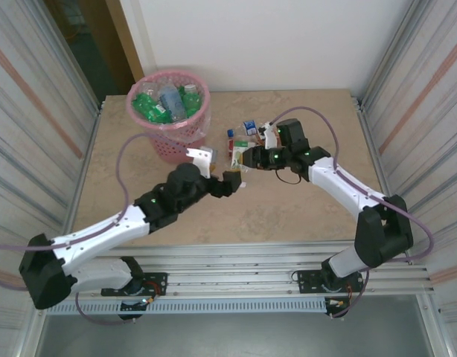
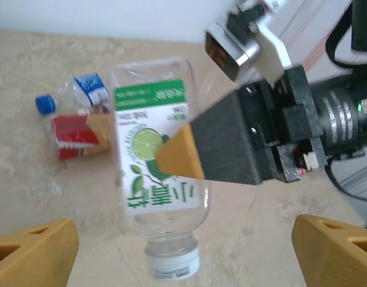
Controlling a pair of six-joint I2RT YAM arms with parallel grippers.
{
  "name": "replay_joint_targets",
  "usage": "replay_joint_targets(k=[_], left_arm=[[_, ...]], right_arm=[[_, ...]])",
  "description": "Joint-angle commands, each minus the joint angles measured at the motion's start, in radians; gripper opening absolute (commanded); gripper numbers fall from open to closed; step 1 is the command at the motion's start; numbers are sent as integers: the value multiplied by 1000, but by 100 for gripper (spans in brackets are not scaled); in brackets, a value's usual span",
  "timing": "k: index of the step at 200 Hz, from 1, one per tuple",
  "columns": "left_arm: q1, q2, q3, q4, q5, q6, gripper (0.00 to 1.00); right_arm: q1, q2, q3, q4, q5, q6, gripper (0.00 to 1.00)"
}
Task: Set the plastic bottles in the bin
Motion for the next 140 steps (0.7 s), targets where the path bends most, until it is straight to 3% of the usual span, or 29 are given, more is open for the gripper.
replay_joint_targets(k=[1, 27, 80, 140], left_arm=[[115, -44, 47, -28, 242, 11, 91], [222, -45, 87, -35, 454, -11, 90], [249, 48, 195, -23, 742, 38, 90], [280, 89, 187, 100, 822, -77, 81]], right_arm=[[-33, -75, 37, -2, -94, -55, 24], [-68, -126, 38, 22, -207, -67, 25], [-80, -188, 64, 74, -433, -103, 26], [-78, -235, 69, 107, -526, -133, 27]])
